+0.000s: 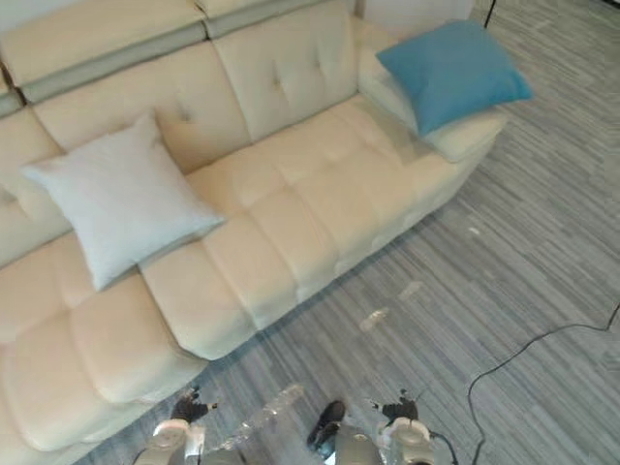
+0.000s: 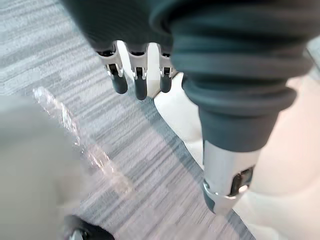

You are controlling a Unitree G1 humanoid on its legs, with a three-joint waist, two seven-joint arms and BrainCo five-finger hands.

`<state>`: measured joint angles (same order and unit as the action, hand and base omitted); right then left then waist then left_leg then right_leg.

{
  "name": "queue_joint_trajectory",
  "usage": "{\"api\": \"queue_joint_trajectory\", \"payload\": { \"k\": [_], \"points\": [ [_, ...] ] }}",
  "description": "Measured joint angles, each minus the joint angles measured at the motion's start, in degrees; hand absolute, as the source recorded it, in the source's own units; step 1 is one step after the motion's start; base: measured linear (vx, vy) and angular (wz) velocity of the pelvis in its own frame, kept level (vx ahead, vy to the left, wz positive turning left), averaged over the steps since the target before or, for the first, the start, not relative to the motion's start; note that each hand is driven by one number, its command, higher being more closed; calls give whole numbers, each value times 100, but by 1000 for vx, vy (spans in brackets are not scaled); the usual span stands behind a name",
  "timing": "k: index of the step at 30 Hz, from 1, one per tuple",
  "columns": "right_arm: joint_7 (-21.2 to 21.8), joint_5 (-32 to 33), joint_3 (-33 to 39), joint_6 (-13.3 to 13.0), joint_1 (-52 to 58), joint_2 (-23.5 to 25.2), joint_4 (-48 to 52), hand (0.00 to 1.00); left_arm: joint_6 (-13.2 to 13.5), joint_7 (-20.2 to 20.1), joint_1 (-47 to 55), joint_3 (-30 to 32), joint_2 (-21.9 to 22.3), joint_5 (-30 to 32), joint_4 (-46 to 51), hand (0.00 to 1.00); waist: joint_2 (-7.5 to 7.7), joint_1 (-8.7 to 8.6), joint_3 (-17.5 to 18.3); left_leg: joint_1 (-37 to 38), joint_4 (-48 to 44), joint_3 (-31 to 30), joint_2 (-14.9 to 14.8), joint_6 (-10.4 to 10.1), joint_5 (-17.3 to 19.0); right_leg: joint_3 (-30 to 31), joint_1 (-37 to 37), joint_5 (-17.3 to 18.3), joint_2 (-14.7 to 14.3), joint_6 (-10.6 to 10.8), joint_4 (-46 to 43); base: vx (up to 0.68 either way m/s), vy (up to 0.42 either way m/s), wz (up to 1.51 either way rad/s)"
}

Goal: Pick up cushions and gather them together orderly.

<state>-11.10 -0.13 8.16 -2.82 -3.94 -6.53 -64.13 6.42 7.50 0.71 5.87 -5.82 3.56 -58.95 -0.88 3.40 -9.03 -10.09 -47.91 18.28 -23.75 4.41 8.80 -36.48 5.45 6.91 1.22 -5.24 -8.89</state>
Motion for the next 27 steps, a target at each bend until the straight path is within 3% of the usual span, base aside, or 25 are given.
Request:
{"api": "queue_joint_trajectory", "payload": {
  "k": [1, 2, 3, 4, 5, 6, 7, 8, 9, 11, 12, 13, 14, 15, 18, 19, 21, 24, 26, 27],
  "points": [
    [-4, 0, -20, 1, -1, -27, -1, 0, 20, 7, 10, -13, -15, -1, 45, 0, 35, 41, -37, -159, -300, -269, 63, -76, 103, 46, -72, 18, -40, -30, 17, 194, -246, -73],
    [-19, 7, -22, 1, -48, -36, -14, 0, 70, 4, -1, -62, -74, 2, 121, 0, 41, 93, -71, -572, -767, -847, 506, -259, 422, 326, -171, 116, -83, -149, 30, 221, -149, -97],
    [-27, 17, -14, -7, -177, -69, -39, 0, 73, 10, -36, -143, -104, -1, 145, 0, 92, 134, -126, -864, -654, -1161, 1019, -427, 676, 549, -218, 158, -120, -205, 126, 231, -111, -106],
    [-29, 20, -2, -6, -212, -70, -40, 0, 68, 10, -52, -163, -98, 0, 157, 0, 64, 149, -136, -930, -492, -1230, 1171, -473, 738, 640, -241, 141, -141, -201, 155, 236, -61, -131],
    [-56, 29, 54, -7, -311, -57, -31, 0, 61, 13, -63, -254, -93, -28, 215, 0, 59, 200, -244, -1036, 589, -1451, 1701, -595, 811, 960, -360, 92, -234, -153, 265, 167, -17, -94],
    [-62, 32, 71, -8, -327, -50, -25, 0, 60, 13, -71, -266, -92, -29, 223, 0, 21, 209, -257, -1062, 824, -1504, 1790, -595, 806, 1017, -395, 102, -253, -158, 293, 222, -1, -110],
    [-114, 91, 152, -9, -307, -16, 15, 0, 44, 10, -146, -263, -41, -29, 233, 0, -38, 227, -343, -1137, 1901, -1820, 2208, -644, 676, 1217, -552, 133, -322, -115, 406, 290, 21, -78],
    [-130, 137, 272, -8, -254, 16, 22, 0, 39, 16, -176, -252, 16, -40, 248, 0, -29, 288, -336, -1151, 2775, -2188, 2480, -689, 246, 1404, -582, 160, -374, -48, 460, 301, 32, -106],
    [-138, 136, 300, -5, -211, 61, 23, 0, 44, 14, -171, -250, 28, -43, 272, 0, -5, 355, -315, -1100, 3008, -2418, 2575, -582, -220, 1632, -597, 192, -416, 17, 491, 260, 39, -87],
    [-140, 136, 309, -4, -150, 204, 112, 0, 15, 5, -166, -221, 64, -45, 262, 0, 6, 392, -299, -985, 2970, -2500, 2586, -470, -642, 1892, -741, 272, -469, 139, 479, 350, 43, -90],
    [-131, 123, 358, 1, 38, 383, 444, 0, -58, 3, -168, -69, 114, -45, 323, 0, 115, 411, -273, -834, 2837, -2064, 2478, -403, -399, 2175, -676, 471, -333, 429, 130, 505, 53, -138],
    [-124, 82, 371, -9, 81, 473, 534, 0, -67, 3, -163, -23, 178, -67, 338, 0, 120, 506, -270, -610, 2764, -1742, 2388, -357, -182, 2231, -606, 661, -207, 663, -370, 387, 53, -114],
    [-122, 70, 377, -8, 82, 480, 533, 0, -67, 4, -162, -23, 186, -73, 341, 0, 120, 517, -270, -580, 2759, -1701, 2379, -347, -160, 2231, -596, 681, -191, 680, -433, 342, 79, -128],
    [-118, 9, 481, -3, 92, 563, 540, 0, -67, 1, -150, -35, 238, -103, 361, 0, 130, 625, -263, -245, 2712, -1353, 2317, -297, 75, 2199, -407, 854, 11, 859, -1279, 279, 84, -118],
    [-109, 1, 475, -2, 177, 652, 628, 0, -71, -1, -102, -139, 209, -102, 352, 0, 106, 551, -183, 186, 2501, -1048, 2150, -260, 653, 2131, 340, 849, 349, 939, -3289, 237, 66, -87],
    [-100, 1, 469, 5, 179, 654, 537, 0, -94, 2, -95, -241, 176, -102, 305, 0, 167, 471, -157, 335, 2511, -974, 2068, -297, 765, 2034, 505, 977, 490, 852, -3450, 239, 21, -47],
    [-100, 1, 469, 15, 164, 624, 413, 0, -110, 4, -70, -294, 93, -103, 303, 0, 160, 421, -160, 475, 2559, -949, 1915, -378, 858, 1845, 599, 1079, 602, 797, -3244, 259, -38, -26],
    [-99, 0, 450, 15, 132, 599, 380, 0, -150, 12, -19, -291, -72, -102, 303, 0, 152, 312, -165, 826, 2823, -915, 1551, -624, 994, 1801, 981, 953, 650, 953, -2286, 333, -143, -21],
    [-114, -52, 451, 21, 203, 474, 190, 0, -177, 20, 89, -294, -169, -95, 289, 0, 311, 219, -73, 1065, 2961, -1017, 1528, -957, 1167, 1905, 1209, 377, 806, 844, -1617, 406, -301, 34],
    [-108, 10, 461, 8, 283, 489, 208, 0, -173, 30, 135, -281, -211, -93, 266, 0, 387, 194, -15, 1147, 2906, -1128, 1529, -1061, 1236, 1969, 1230, 26, 760, 641, -1579, 322, -272, 50]
  ]
}}
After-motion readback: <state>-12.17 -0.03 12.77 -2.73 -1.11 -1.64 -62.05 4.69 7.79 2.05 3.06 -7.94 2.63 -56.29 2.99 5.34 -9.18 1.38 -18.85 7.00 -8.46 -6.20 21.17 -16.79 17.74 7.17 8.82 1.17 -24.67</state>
